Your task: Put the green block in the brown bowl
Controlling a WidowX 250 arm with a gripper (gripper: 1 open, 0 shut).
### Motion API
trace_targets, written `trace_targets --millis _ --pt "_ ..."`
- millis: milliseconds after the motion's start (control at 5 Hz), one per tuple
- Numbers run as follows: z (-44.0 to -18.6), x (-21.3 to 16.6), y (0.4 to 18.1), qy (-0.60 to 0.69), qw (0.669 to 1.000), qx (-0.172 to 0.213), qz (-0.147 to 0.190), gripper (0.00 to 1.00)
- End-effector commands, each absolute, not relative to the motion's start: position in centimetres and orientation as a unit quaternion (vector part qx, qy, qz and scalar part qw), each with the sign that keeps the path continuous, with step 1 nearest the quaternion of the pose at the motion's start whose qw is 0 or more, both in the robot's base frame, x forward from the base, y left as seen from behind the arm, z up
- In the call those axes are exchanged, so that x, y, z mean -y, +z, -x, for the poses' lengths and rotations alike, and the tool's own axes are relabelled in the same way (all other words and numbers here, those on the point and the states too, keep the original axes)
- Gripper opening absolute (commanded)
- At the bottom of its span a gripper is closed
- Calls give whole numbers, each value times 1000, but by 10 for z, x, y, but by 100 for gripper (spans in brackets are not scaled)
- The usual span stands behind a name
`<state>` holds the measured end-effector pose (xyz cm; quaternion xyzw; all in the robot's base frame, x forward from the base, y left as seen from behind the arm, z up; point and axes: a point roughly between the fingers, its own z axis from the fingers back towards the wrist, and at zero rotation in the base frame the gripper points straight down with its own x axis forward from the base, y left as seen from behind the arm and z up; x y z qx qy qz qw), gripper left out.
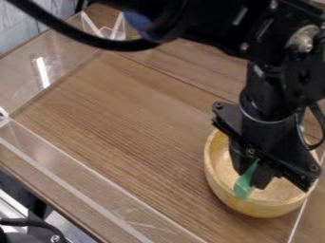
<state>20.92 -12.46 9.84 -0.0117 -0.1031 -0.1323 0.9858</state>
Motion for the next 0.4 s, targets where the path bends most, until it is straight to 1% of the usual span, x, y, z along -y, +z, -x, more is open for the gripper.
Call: trace_targets --millis 0,200 --pt "-220 129 114 -131 982 131 23 0" --pt "-220 129 115 -130 982 132 23 0"
